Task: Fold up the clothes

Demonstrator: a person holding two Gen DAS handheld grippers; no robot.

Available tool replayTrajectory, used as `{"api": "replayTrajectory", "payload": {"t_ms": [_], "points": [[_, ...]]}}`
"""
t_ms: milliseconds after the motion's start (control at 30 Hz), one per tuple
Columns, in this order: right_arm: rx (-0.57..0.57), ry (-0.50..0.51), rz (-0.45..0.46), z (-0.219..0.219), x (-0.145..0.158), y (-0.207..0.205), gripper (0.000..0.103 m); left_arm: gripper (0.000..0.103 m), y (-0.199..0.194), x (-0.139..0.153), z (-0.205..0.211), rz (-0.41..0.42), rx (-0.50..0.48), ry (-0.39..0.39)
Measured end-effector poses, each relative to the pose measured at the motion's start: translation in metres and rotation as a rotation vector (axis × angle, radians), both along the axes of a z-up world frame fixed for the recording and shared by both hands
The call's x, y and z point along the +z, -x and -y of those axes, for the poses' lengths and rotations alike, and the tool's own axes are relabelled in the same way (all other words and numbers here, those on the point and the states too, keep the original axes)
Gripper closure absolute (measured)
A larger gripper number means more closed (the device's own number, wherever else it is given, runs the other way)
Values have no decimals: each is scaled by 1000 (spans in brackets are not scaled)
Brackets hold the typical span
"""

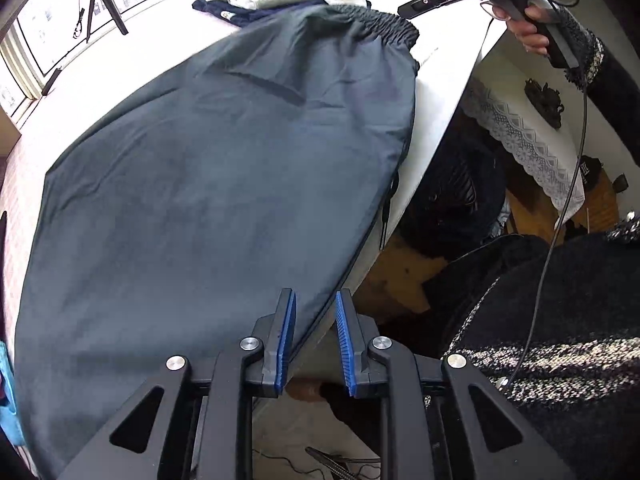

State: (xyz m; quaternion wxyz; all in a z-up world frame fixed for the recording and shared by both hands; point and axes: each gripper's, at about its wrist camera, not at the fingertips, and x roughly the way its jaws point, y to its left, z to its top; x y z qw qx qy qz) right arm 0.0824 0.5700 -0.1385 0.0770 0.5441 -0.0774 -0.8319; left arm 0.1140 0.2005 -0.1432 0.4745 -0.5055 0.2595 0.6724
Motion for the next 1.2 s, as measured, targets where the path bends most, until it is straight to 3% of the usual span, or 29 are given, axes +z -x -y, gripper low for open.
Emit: {"api": "replayTrajectory", "payload": {"t_ms": [133, 233, 300, 367, 400, 467, 500, 567, 633, 700, 733, 767, 867, 967, 1100, 1200], "points": [[35, 8, -122, 18, 21, 22, 87, 76, 23, 3, -18, -32, 52, -55], [79, -63, -90, 48, -8, 54, 87, 76, 31, -10, -41, -6, 43, -53], [89, -133, -10, 56, -31, 61, 87, 77, 31, -18, -58, 11, 21, -48], [55, -90, 11, 40, -34, 47, 86, 75, 14, -17, -72, -3, -44, -40], [36, -62, 18, 31, -34, 39, 84, 72, 4, -15, -76, -21, -83, -39], [-35, -7, 34, 6, -36, 18, 59, 57, -8, -16, -82, -70, -134, -29], [-62, 27, 47, -6, -38, 9, 57, 50, -13, -17, -86, -95, -157, -24], [-93, 84, 69, -19, -45, -2, 57, 51, -17, -21, -90, -115, -181, -7], [-100, 117, 70, -22, -52, -3, 57, 77, -9, -29, -92, -91, -168, 20], [-81, 159, 71, -20, -60, 2, 61, 87, 0, -37, -94, -66, -155, 46], [-78, 175, 79, -18, -64, 5, 78, 94, 2, -37, -94, -71, -160, 50], [-80, 187, 89, -17, -67, 7, 84, 97, 3, -34, -92, -77, -169, 52], [-51, 191, 48, -12, -54, 5, 90, 98, 8, -17, -85, -73, -174, 28], [-33, 197, -12, -9, -23, -2, 96, 98, 16, 4, -76, -60, -161, -2], [-18, 252, -30, -9, 7, -18, 96, 98, 13, 29, -65, -55, -185, -30], [-49, 267, 13, -13, -5, -35, 97, 98, 1, 18, -66, -41, -254, -15]]}}
